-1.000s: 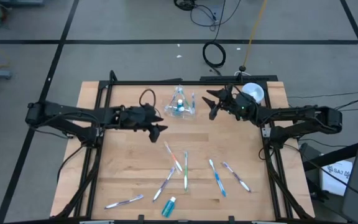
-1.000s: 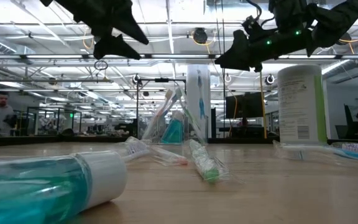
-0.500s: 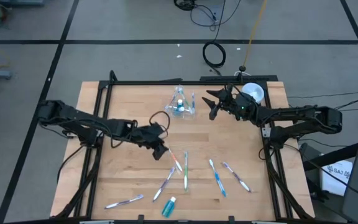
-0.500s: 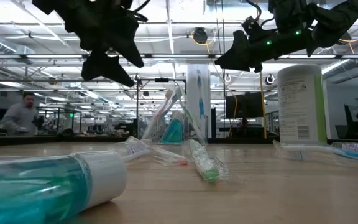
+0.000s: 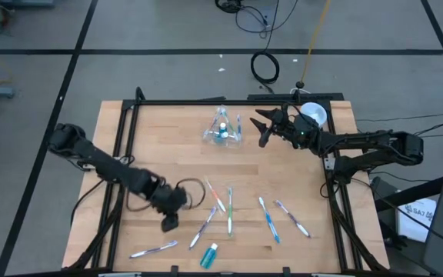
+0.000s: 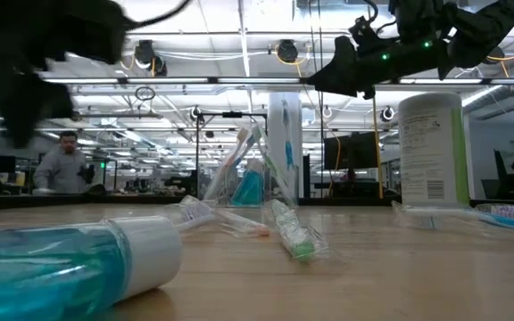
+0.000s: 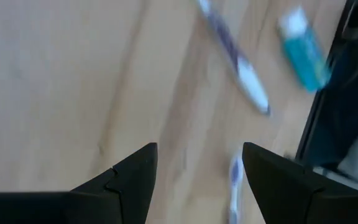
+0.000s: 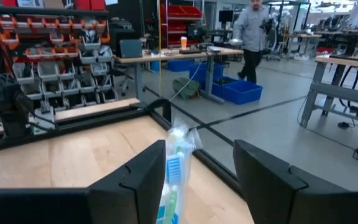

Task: Pick & Place toothbrushing station
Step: Put the bottom violet toothbrush into the transparent organizer

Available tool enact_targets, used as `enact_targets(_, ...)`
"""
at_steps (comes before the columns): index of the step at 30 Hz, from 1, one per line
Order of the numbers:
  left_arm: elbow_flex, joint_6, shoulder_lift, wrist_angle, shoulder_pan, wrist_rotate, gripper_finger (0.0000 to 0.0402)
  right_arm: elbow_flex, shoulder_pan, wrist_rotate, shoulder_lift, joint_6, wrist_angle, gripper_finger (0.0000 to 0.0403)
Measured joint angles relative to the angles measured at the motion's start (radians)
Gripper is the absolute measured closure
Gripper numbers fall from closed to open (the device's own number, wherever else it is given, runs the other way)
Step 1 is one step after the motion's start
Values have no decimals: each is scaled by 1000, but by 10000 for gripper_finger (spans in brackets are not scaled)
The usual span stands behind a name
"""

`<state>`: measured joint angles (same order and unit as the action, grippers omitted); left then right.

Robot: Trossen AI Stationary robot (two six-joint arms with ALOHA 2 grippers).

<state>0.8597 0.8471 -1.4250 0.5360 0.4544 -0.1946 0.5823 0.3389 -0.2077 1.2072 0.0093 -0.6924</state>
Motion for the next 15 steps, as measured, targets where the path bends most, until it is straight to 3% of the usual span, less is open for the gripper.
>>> enact_targets(9, -1, 164, -121, -40, 236, 29, 158, 0, 0, 2, 0, 2, 1, 222)
enact_targets(15, -1, 214, -197, -219, 330, 73, 158, 0, 0, 2, 0, 5, 1, 222)
